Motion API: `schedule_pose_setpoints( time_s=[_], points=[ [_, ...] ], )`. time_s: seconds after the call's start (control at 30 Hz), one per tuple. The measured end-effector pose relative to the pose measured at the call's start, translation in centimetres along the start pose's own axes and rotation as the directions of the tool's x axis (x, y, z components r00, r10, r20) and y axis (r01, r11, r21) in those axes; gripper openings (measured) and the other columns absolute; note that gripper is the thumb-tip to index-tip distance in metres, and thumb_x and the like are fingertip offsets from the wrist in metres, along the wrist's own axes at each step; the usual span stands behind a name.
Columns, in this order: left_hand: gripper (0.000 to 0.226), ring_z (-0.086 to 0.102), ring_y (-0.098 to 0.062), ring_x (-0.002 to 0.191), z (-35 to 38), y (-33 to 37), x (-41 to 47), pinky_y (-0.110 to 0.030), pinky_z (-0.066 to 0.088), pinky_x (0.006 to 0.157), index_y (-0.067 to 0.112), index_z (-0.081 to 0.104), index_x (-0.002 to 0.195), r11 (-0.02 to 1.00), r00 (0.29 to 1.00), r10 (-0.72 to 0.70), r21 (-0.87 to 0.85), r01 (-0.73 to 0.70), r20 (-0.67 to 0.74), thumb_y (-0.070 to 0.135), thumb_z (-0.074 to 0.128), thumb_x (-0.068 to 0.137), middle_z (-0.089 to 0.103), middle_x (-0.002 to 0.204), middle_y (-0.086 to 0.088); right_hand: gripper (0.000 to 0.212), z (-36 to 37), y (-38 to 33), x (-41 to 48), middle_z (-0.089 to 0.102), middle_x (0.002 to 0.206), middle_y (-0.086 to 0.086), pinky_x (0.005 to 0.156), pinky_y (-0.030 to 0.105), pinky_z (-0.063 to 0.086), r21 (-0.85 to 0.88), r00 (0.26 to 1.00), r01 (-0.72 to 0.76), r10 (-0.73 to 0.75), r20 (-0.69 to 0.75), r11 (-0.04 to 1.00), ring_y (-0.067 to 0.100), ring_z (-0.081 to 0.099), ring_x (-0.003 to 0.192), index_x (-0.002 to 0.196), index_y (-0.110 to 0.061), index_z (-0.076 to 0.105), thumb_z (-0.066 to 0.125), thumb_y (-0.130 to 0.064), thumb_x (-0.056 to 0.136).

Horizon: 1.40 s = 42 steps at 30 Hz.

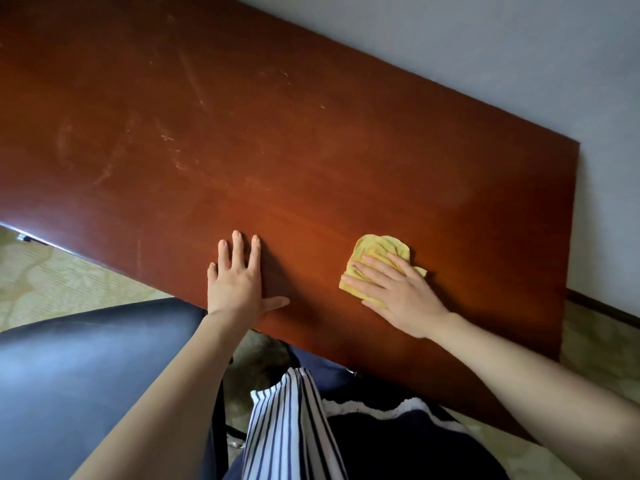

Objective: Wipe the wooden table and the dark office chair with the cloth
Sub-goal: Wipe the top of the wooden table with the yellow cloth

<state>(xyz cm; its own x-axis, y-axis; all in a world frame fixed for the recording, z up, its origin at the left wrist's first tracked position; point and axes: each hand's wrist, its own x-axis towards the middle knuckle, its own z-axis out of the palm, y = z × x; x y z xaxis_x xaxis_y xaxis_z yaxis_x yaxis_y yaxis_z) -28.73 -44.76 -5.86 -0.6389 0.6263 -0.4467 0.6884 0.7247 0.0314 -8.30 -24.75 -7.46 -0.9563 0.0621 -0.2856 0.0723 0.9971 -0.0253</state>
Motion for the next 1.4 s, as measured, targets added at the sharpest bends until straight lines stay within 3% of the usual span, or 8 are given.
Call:
schedule_pose_setpoints(
  time_s=[0.13, 0.23, 0.63, 0.87, 0.97, 1.1, 1.23, 1.4],
  points=[
    [0.118, -0.002, -0.034, 0.144, 0.0, 0.0, -0.2, -0.044, 0.021, 0.113, 0.017, -0.009, 0.150, 1.000, 1.000, 0.008, 0.006, -0.008, -0.004, 0.075, 0.056, 0.070, -0.009, 0.157, -0.012, 0.050, -0.2, 3.7, -0.8, 0.020, 0.158, -0.009, 0.118, 0.036, 0.000, 0.013, 0.963, -0.264, 0.262, 0.059, 0.965, 0.006, 0.003, 0.145, 0.146, -0.043, -0.003, 0.013, -0.050, 0.099],
    [0.119, -0.002, -0.034, 0.144, 0.0, 0.1, 0.0, -0.045, 0.021, 0.113, 0.017, -0.009, 0.150, 1.000, 1.000, 0.013, -0.011, -0.013, -0.008, 0.074, 0.057, 0.070, -0.009, 0.157, -0.012, 0.051, -0.8, 6.5, 0.1, 0.005, 0.160, -0.012, 0.117, 0.034, -0.005, 0.041, 0.928, -0.365, 0.360, 0.093, 0.930, 0.002, -0.009, 0.143, 0.142, -0.046, -0.014, 0.016, -0.047, 0.100],
    [0.115, -0.002, -0.033, 0.145, -0.2, 0.4, 0.2, -0.044, 0.020, 0.113, 0.017, -0.012, 0.150, 1.000, 1.000, 0.012, 0.022, -0.013, 0.027, 0.073, 0.054, 0.074, -0.012, 0.157, -0.012, 0.050, -4.9, 7.8, 13.8, -0.005, 0.161, -0.006, 0.116, 0.050, -0.004, 0.257, 0.765, -0.641, 0.628, 0.141, 0.723, 0.021, -0.007, 0.147, 0.150, -0.042, 0.001, 0.016, -0.046, 0.103],
    [0.106, 0.006, -0.032, 0.145, -1.3, 0.2, 0.6, -0.040, 0.027, 0.110, 0.019, -0.004, 0.151, 0.999, 0.998, 0.028, -0.026, -0.027, 0.055, 0.067, 0.056, 0.078, -0.004, 0.159, -0.008, 0.049, -6.4, 1.8, 19.7, -0.004, 0.161, -0.007, 0.116, 0.053, -0.002, 0.228, 0.908, -0.420, 0.410, 0.090, 0.878, 0.021, -0.007, 0.147, 0.149, -0.045, 0.000, 0.015, -0.046, 0.102],
    [0.089, 0.026, -0.026, 0.139, -2.0, -0.6, 1.0, -0.034, 0.036, 0.103, 0.019, 0.009, 0.149, 0.997, 0.999, -0.016, -0.070, 0.012, -0.052, 0.062, 0.052, 0.084, 0.024, 0.154, -0.004, 0.050, -5.7, -0.8, 19.8, 0.000, 0.161, -0.006, 0.115, 0.053, -0.002, 0.152, 0.950, -0.311, 0.313, 0.011, 0.938, 0.022, -0.005, 0.148, 0.149, -0.045, 0.000, 0.016, -0.048, 0.102],
    [0.054, 0.048, -0.025, 0.114, -2.1, -1.2, 1.7, -0.033, 0.037, 0.091, 0.018, 0.033, 0.140, 0.968, 0.955, -0.136, -0.239, 0.072, -0.263, 0.042, 0.048, 0.094, 0.057, 0.125, -0.002, 0.050, -4.3, -2.5, 17.2, 0.014, 0.160, -0.004, 0.115, 0.051, 0.002, 0.051, 0.996, -0.072, 0.075, -0.057, 0.996, 0.022, 0.007, 0.148, 0.149, -0.044, 0.010, 0.022, -0.048, 0.101],
    [0.049, 0.040, -0.033, 0.124, -1.8, -0.9, 3.5, -0.041, 0.029, 0.104, 0.008, 0.043, 0.136, 0.932, 0.895, -0.238, -0.348, 0.101, -0.377, 0.022, 0.053, 0.091, 0.047, 0.138, -0.012, 0.047, -3.3, -1.2, 13.2, 0.037, 0.152, -0.004, 0.115, 0.050, 0.013, -0.019, 0.970, 0.237, -0.237, -0.053, 0.971, 0.022, 0.028, 0.143, 0.145, -0.040, 0.033, 0.029, -0.045, 0.099],
    [0.058, 0.012, -0.036, 0.143, -1.2, -0.9, 6.9, -0.048, 0.010, 0.116, 0.004, 0.028, 0.145, 0.893, 0.851, -0.348, -0.414, 0.175, -0.392, 0.024, 0.048, 0.095, 0.016, 0.156, -0.019, 0.049, -2.9, 4.8, 9.8, 0.039, 0.149, -0.007, 0.117, 0.045, 0.018, -0.063, 0.913, 0.407, -0.408, -0.013, 0.911, 0.017, 0.030, 0.142, 0.148, -0.036, 0.029, 0.029, -0.042, 0.098]
  ],
)
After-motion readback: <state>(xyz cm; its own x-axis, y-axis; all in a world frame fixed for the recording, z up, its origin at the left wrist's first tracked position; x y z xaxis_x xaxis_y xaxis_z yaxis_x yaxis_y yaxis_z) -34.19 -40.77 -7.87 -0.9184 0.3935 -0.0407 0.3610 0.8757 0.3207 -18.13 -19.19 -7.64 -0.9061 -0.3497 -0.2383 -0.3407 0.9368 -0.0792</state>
